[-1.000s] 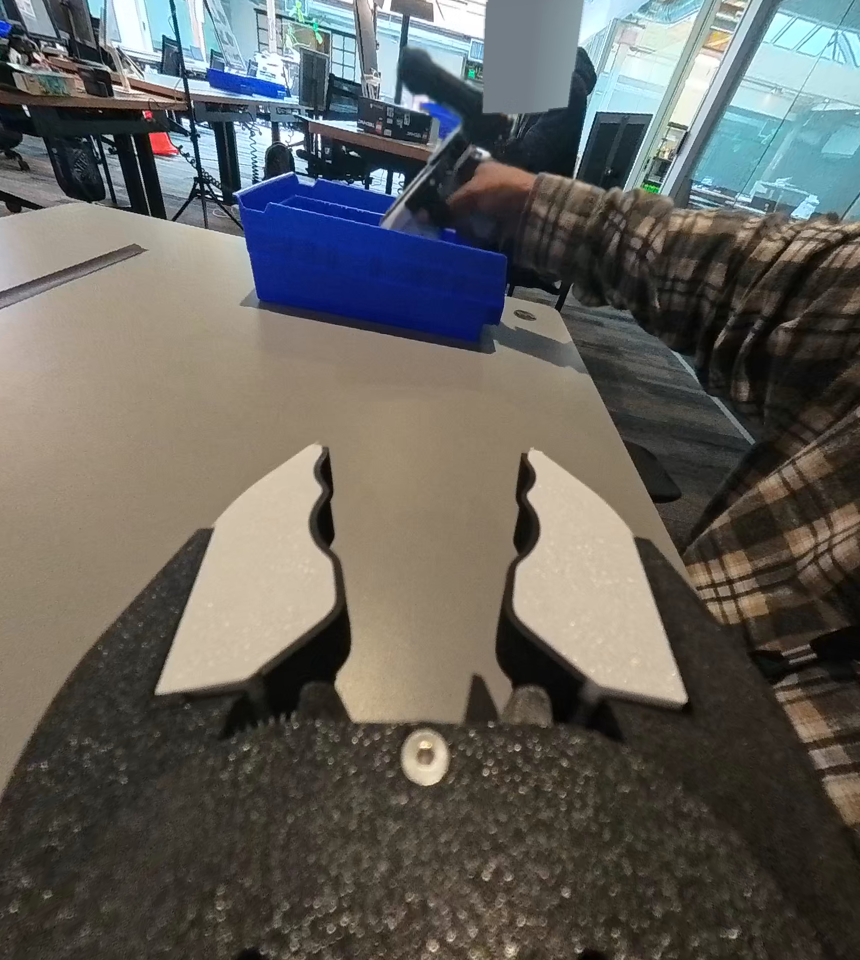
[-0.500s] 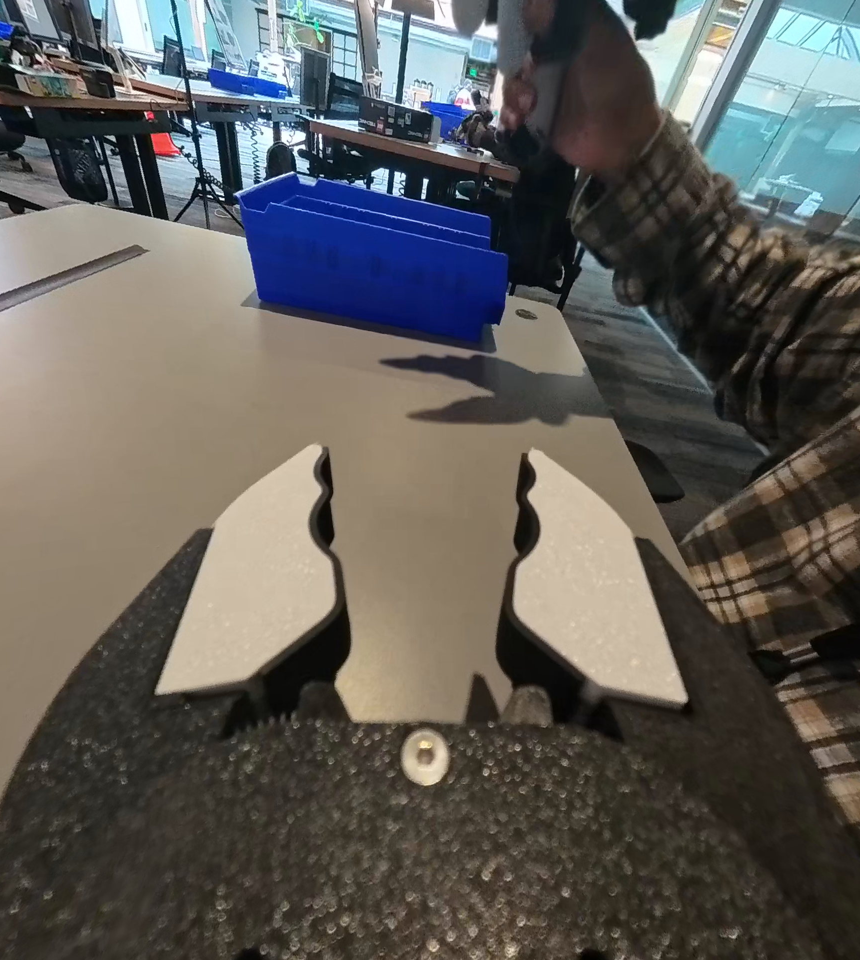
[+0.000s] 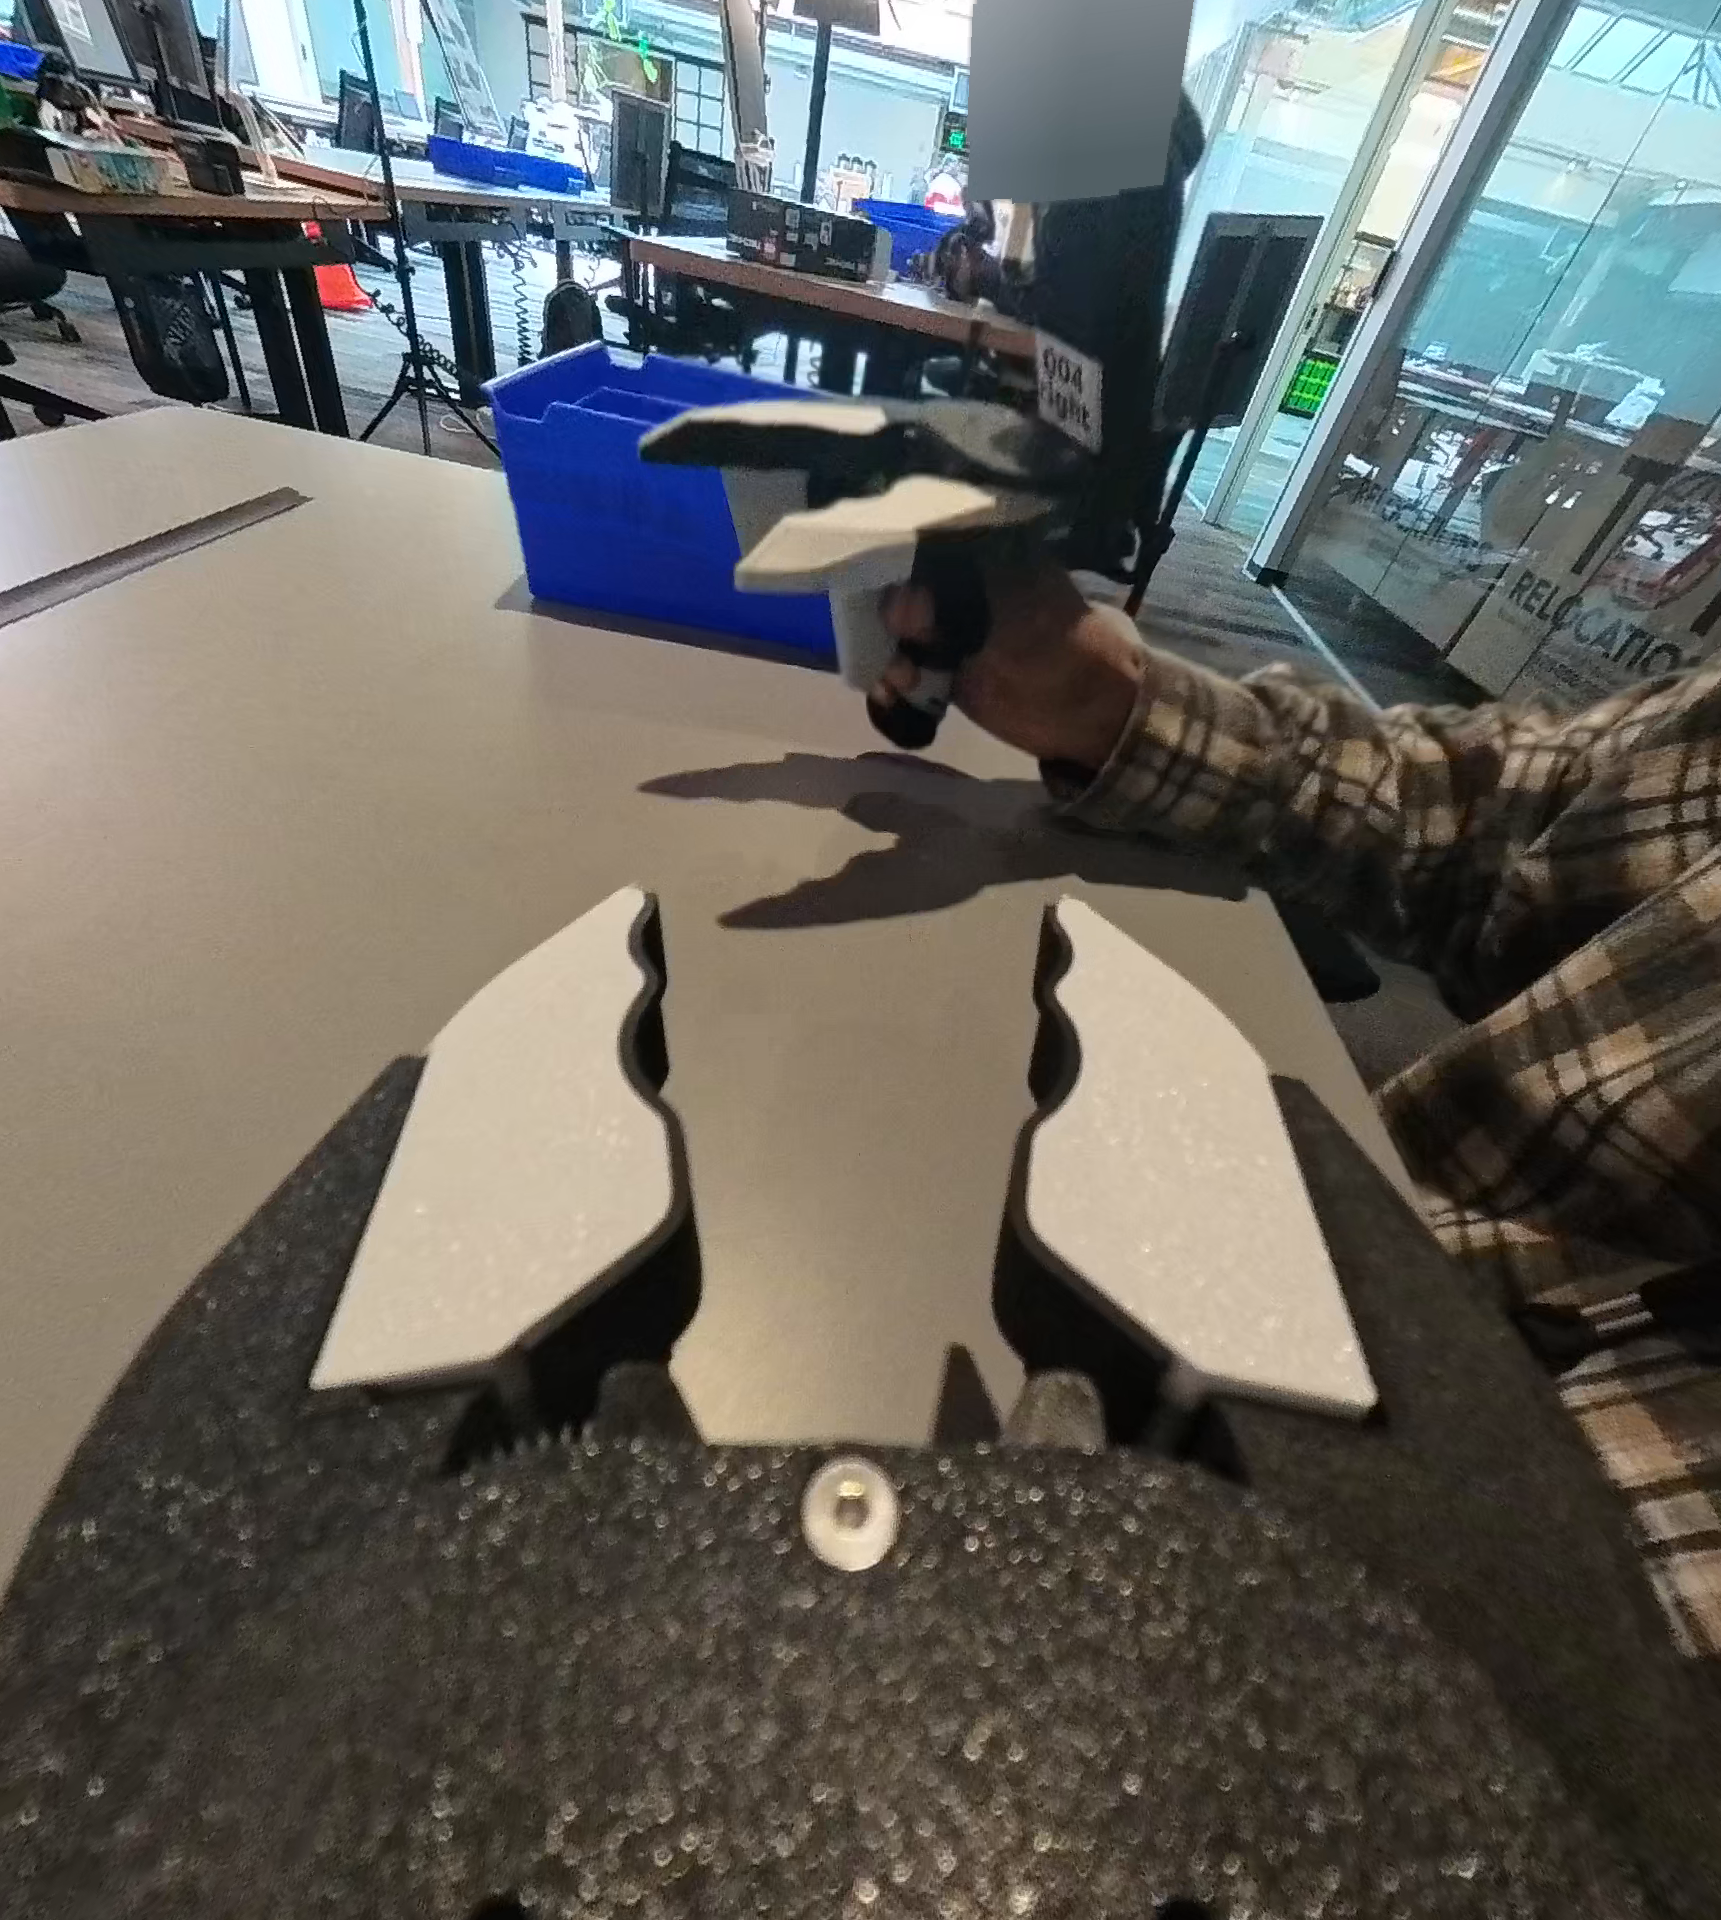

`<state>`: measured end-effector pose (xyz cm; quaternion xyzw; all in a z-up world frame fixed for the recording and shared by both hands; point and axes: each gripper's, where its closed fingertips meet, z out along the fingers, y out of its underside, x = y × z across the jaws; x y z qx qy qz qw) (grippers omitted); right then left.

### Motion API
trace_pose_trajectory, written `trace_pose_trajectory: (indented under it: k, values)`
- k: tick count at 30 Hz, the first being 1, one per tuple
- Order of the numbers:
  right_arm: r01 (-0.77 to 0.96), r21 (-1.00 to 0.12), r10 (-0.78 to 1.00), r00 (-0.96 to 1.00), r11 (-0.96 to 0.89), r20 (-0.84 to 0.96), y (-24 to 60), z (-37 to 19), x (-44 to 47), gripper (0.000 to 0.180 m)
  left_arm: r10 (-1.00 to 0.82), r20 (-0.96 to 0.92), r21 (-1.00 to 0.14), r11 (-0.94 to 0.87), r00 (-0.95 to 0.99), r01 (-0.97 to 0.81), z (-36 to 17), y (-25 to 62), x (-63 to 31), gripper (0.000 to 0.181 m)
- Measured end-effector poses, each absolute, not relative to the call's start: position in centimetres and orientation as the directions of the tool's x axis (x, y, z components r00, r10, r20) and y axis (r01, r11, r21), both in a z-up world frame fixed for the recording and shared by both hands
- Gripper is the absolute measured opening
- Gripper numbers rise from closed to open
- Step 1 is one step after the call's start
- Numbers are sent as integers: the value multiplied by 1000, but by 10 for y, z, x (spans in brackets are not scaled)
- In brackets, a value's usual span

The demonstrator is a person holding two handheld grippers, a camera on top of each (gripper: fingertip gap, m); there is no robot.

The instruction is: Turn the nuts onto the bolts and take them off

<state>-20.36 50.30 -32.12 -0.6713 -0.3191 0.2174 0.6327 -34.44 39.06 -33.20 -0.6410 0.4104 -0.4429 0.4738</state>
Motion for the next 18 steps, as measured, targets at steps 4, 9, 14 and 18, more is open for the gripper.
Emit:
trace_pose_trajectory:
  k: [4, 9, 14, 18]
  values:
    - [172, -985, 707, 698, -16, 110, 503, -339, -202, 83, -941, 191, -967, -228, 278, -109, -336, 394, -345, 68]
    - [168, -985, 758, 648, -45, 76, 498, -346, -215, 81, -936, 175, -970, -218, 306, -110, -332, 400, -351, 68]
    - [177, -984, 783, 616, -25, 91, 490, -343, -225, 82, -908, 128, -985, -163, 398, -56, -288, 404, -387, 69]
    - [160, -987, 803, 592, -30, 71, 485, -340, -230, 82, -835, 51, -995, -93, 548, -48, -234, 397, -455, 68]
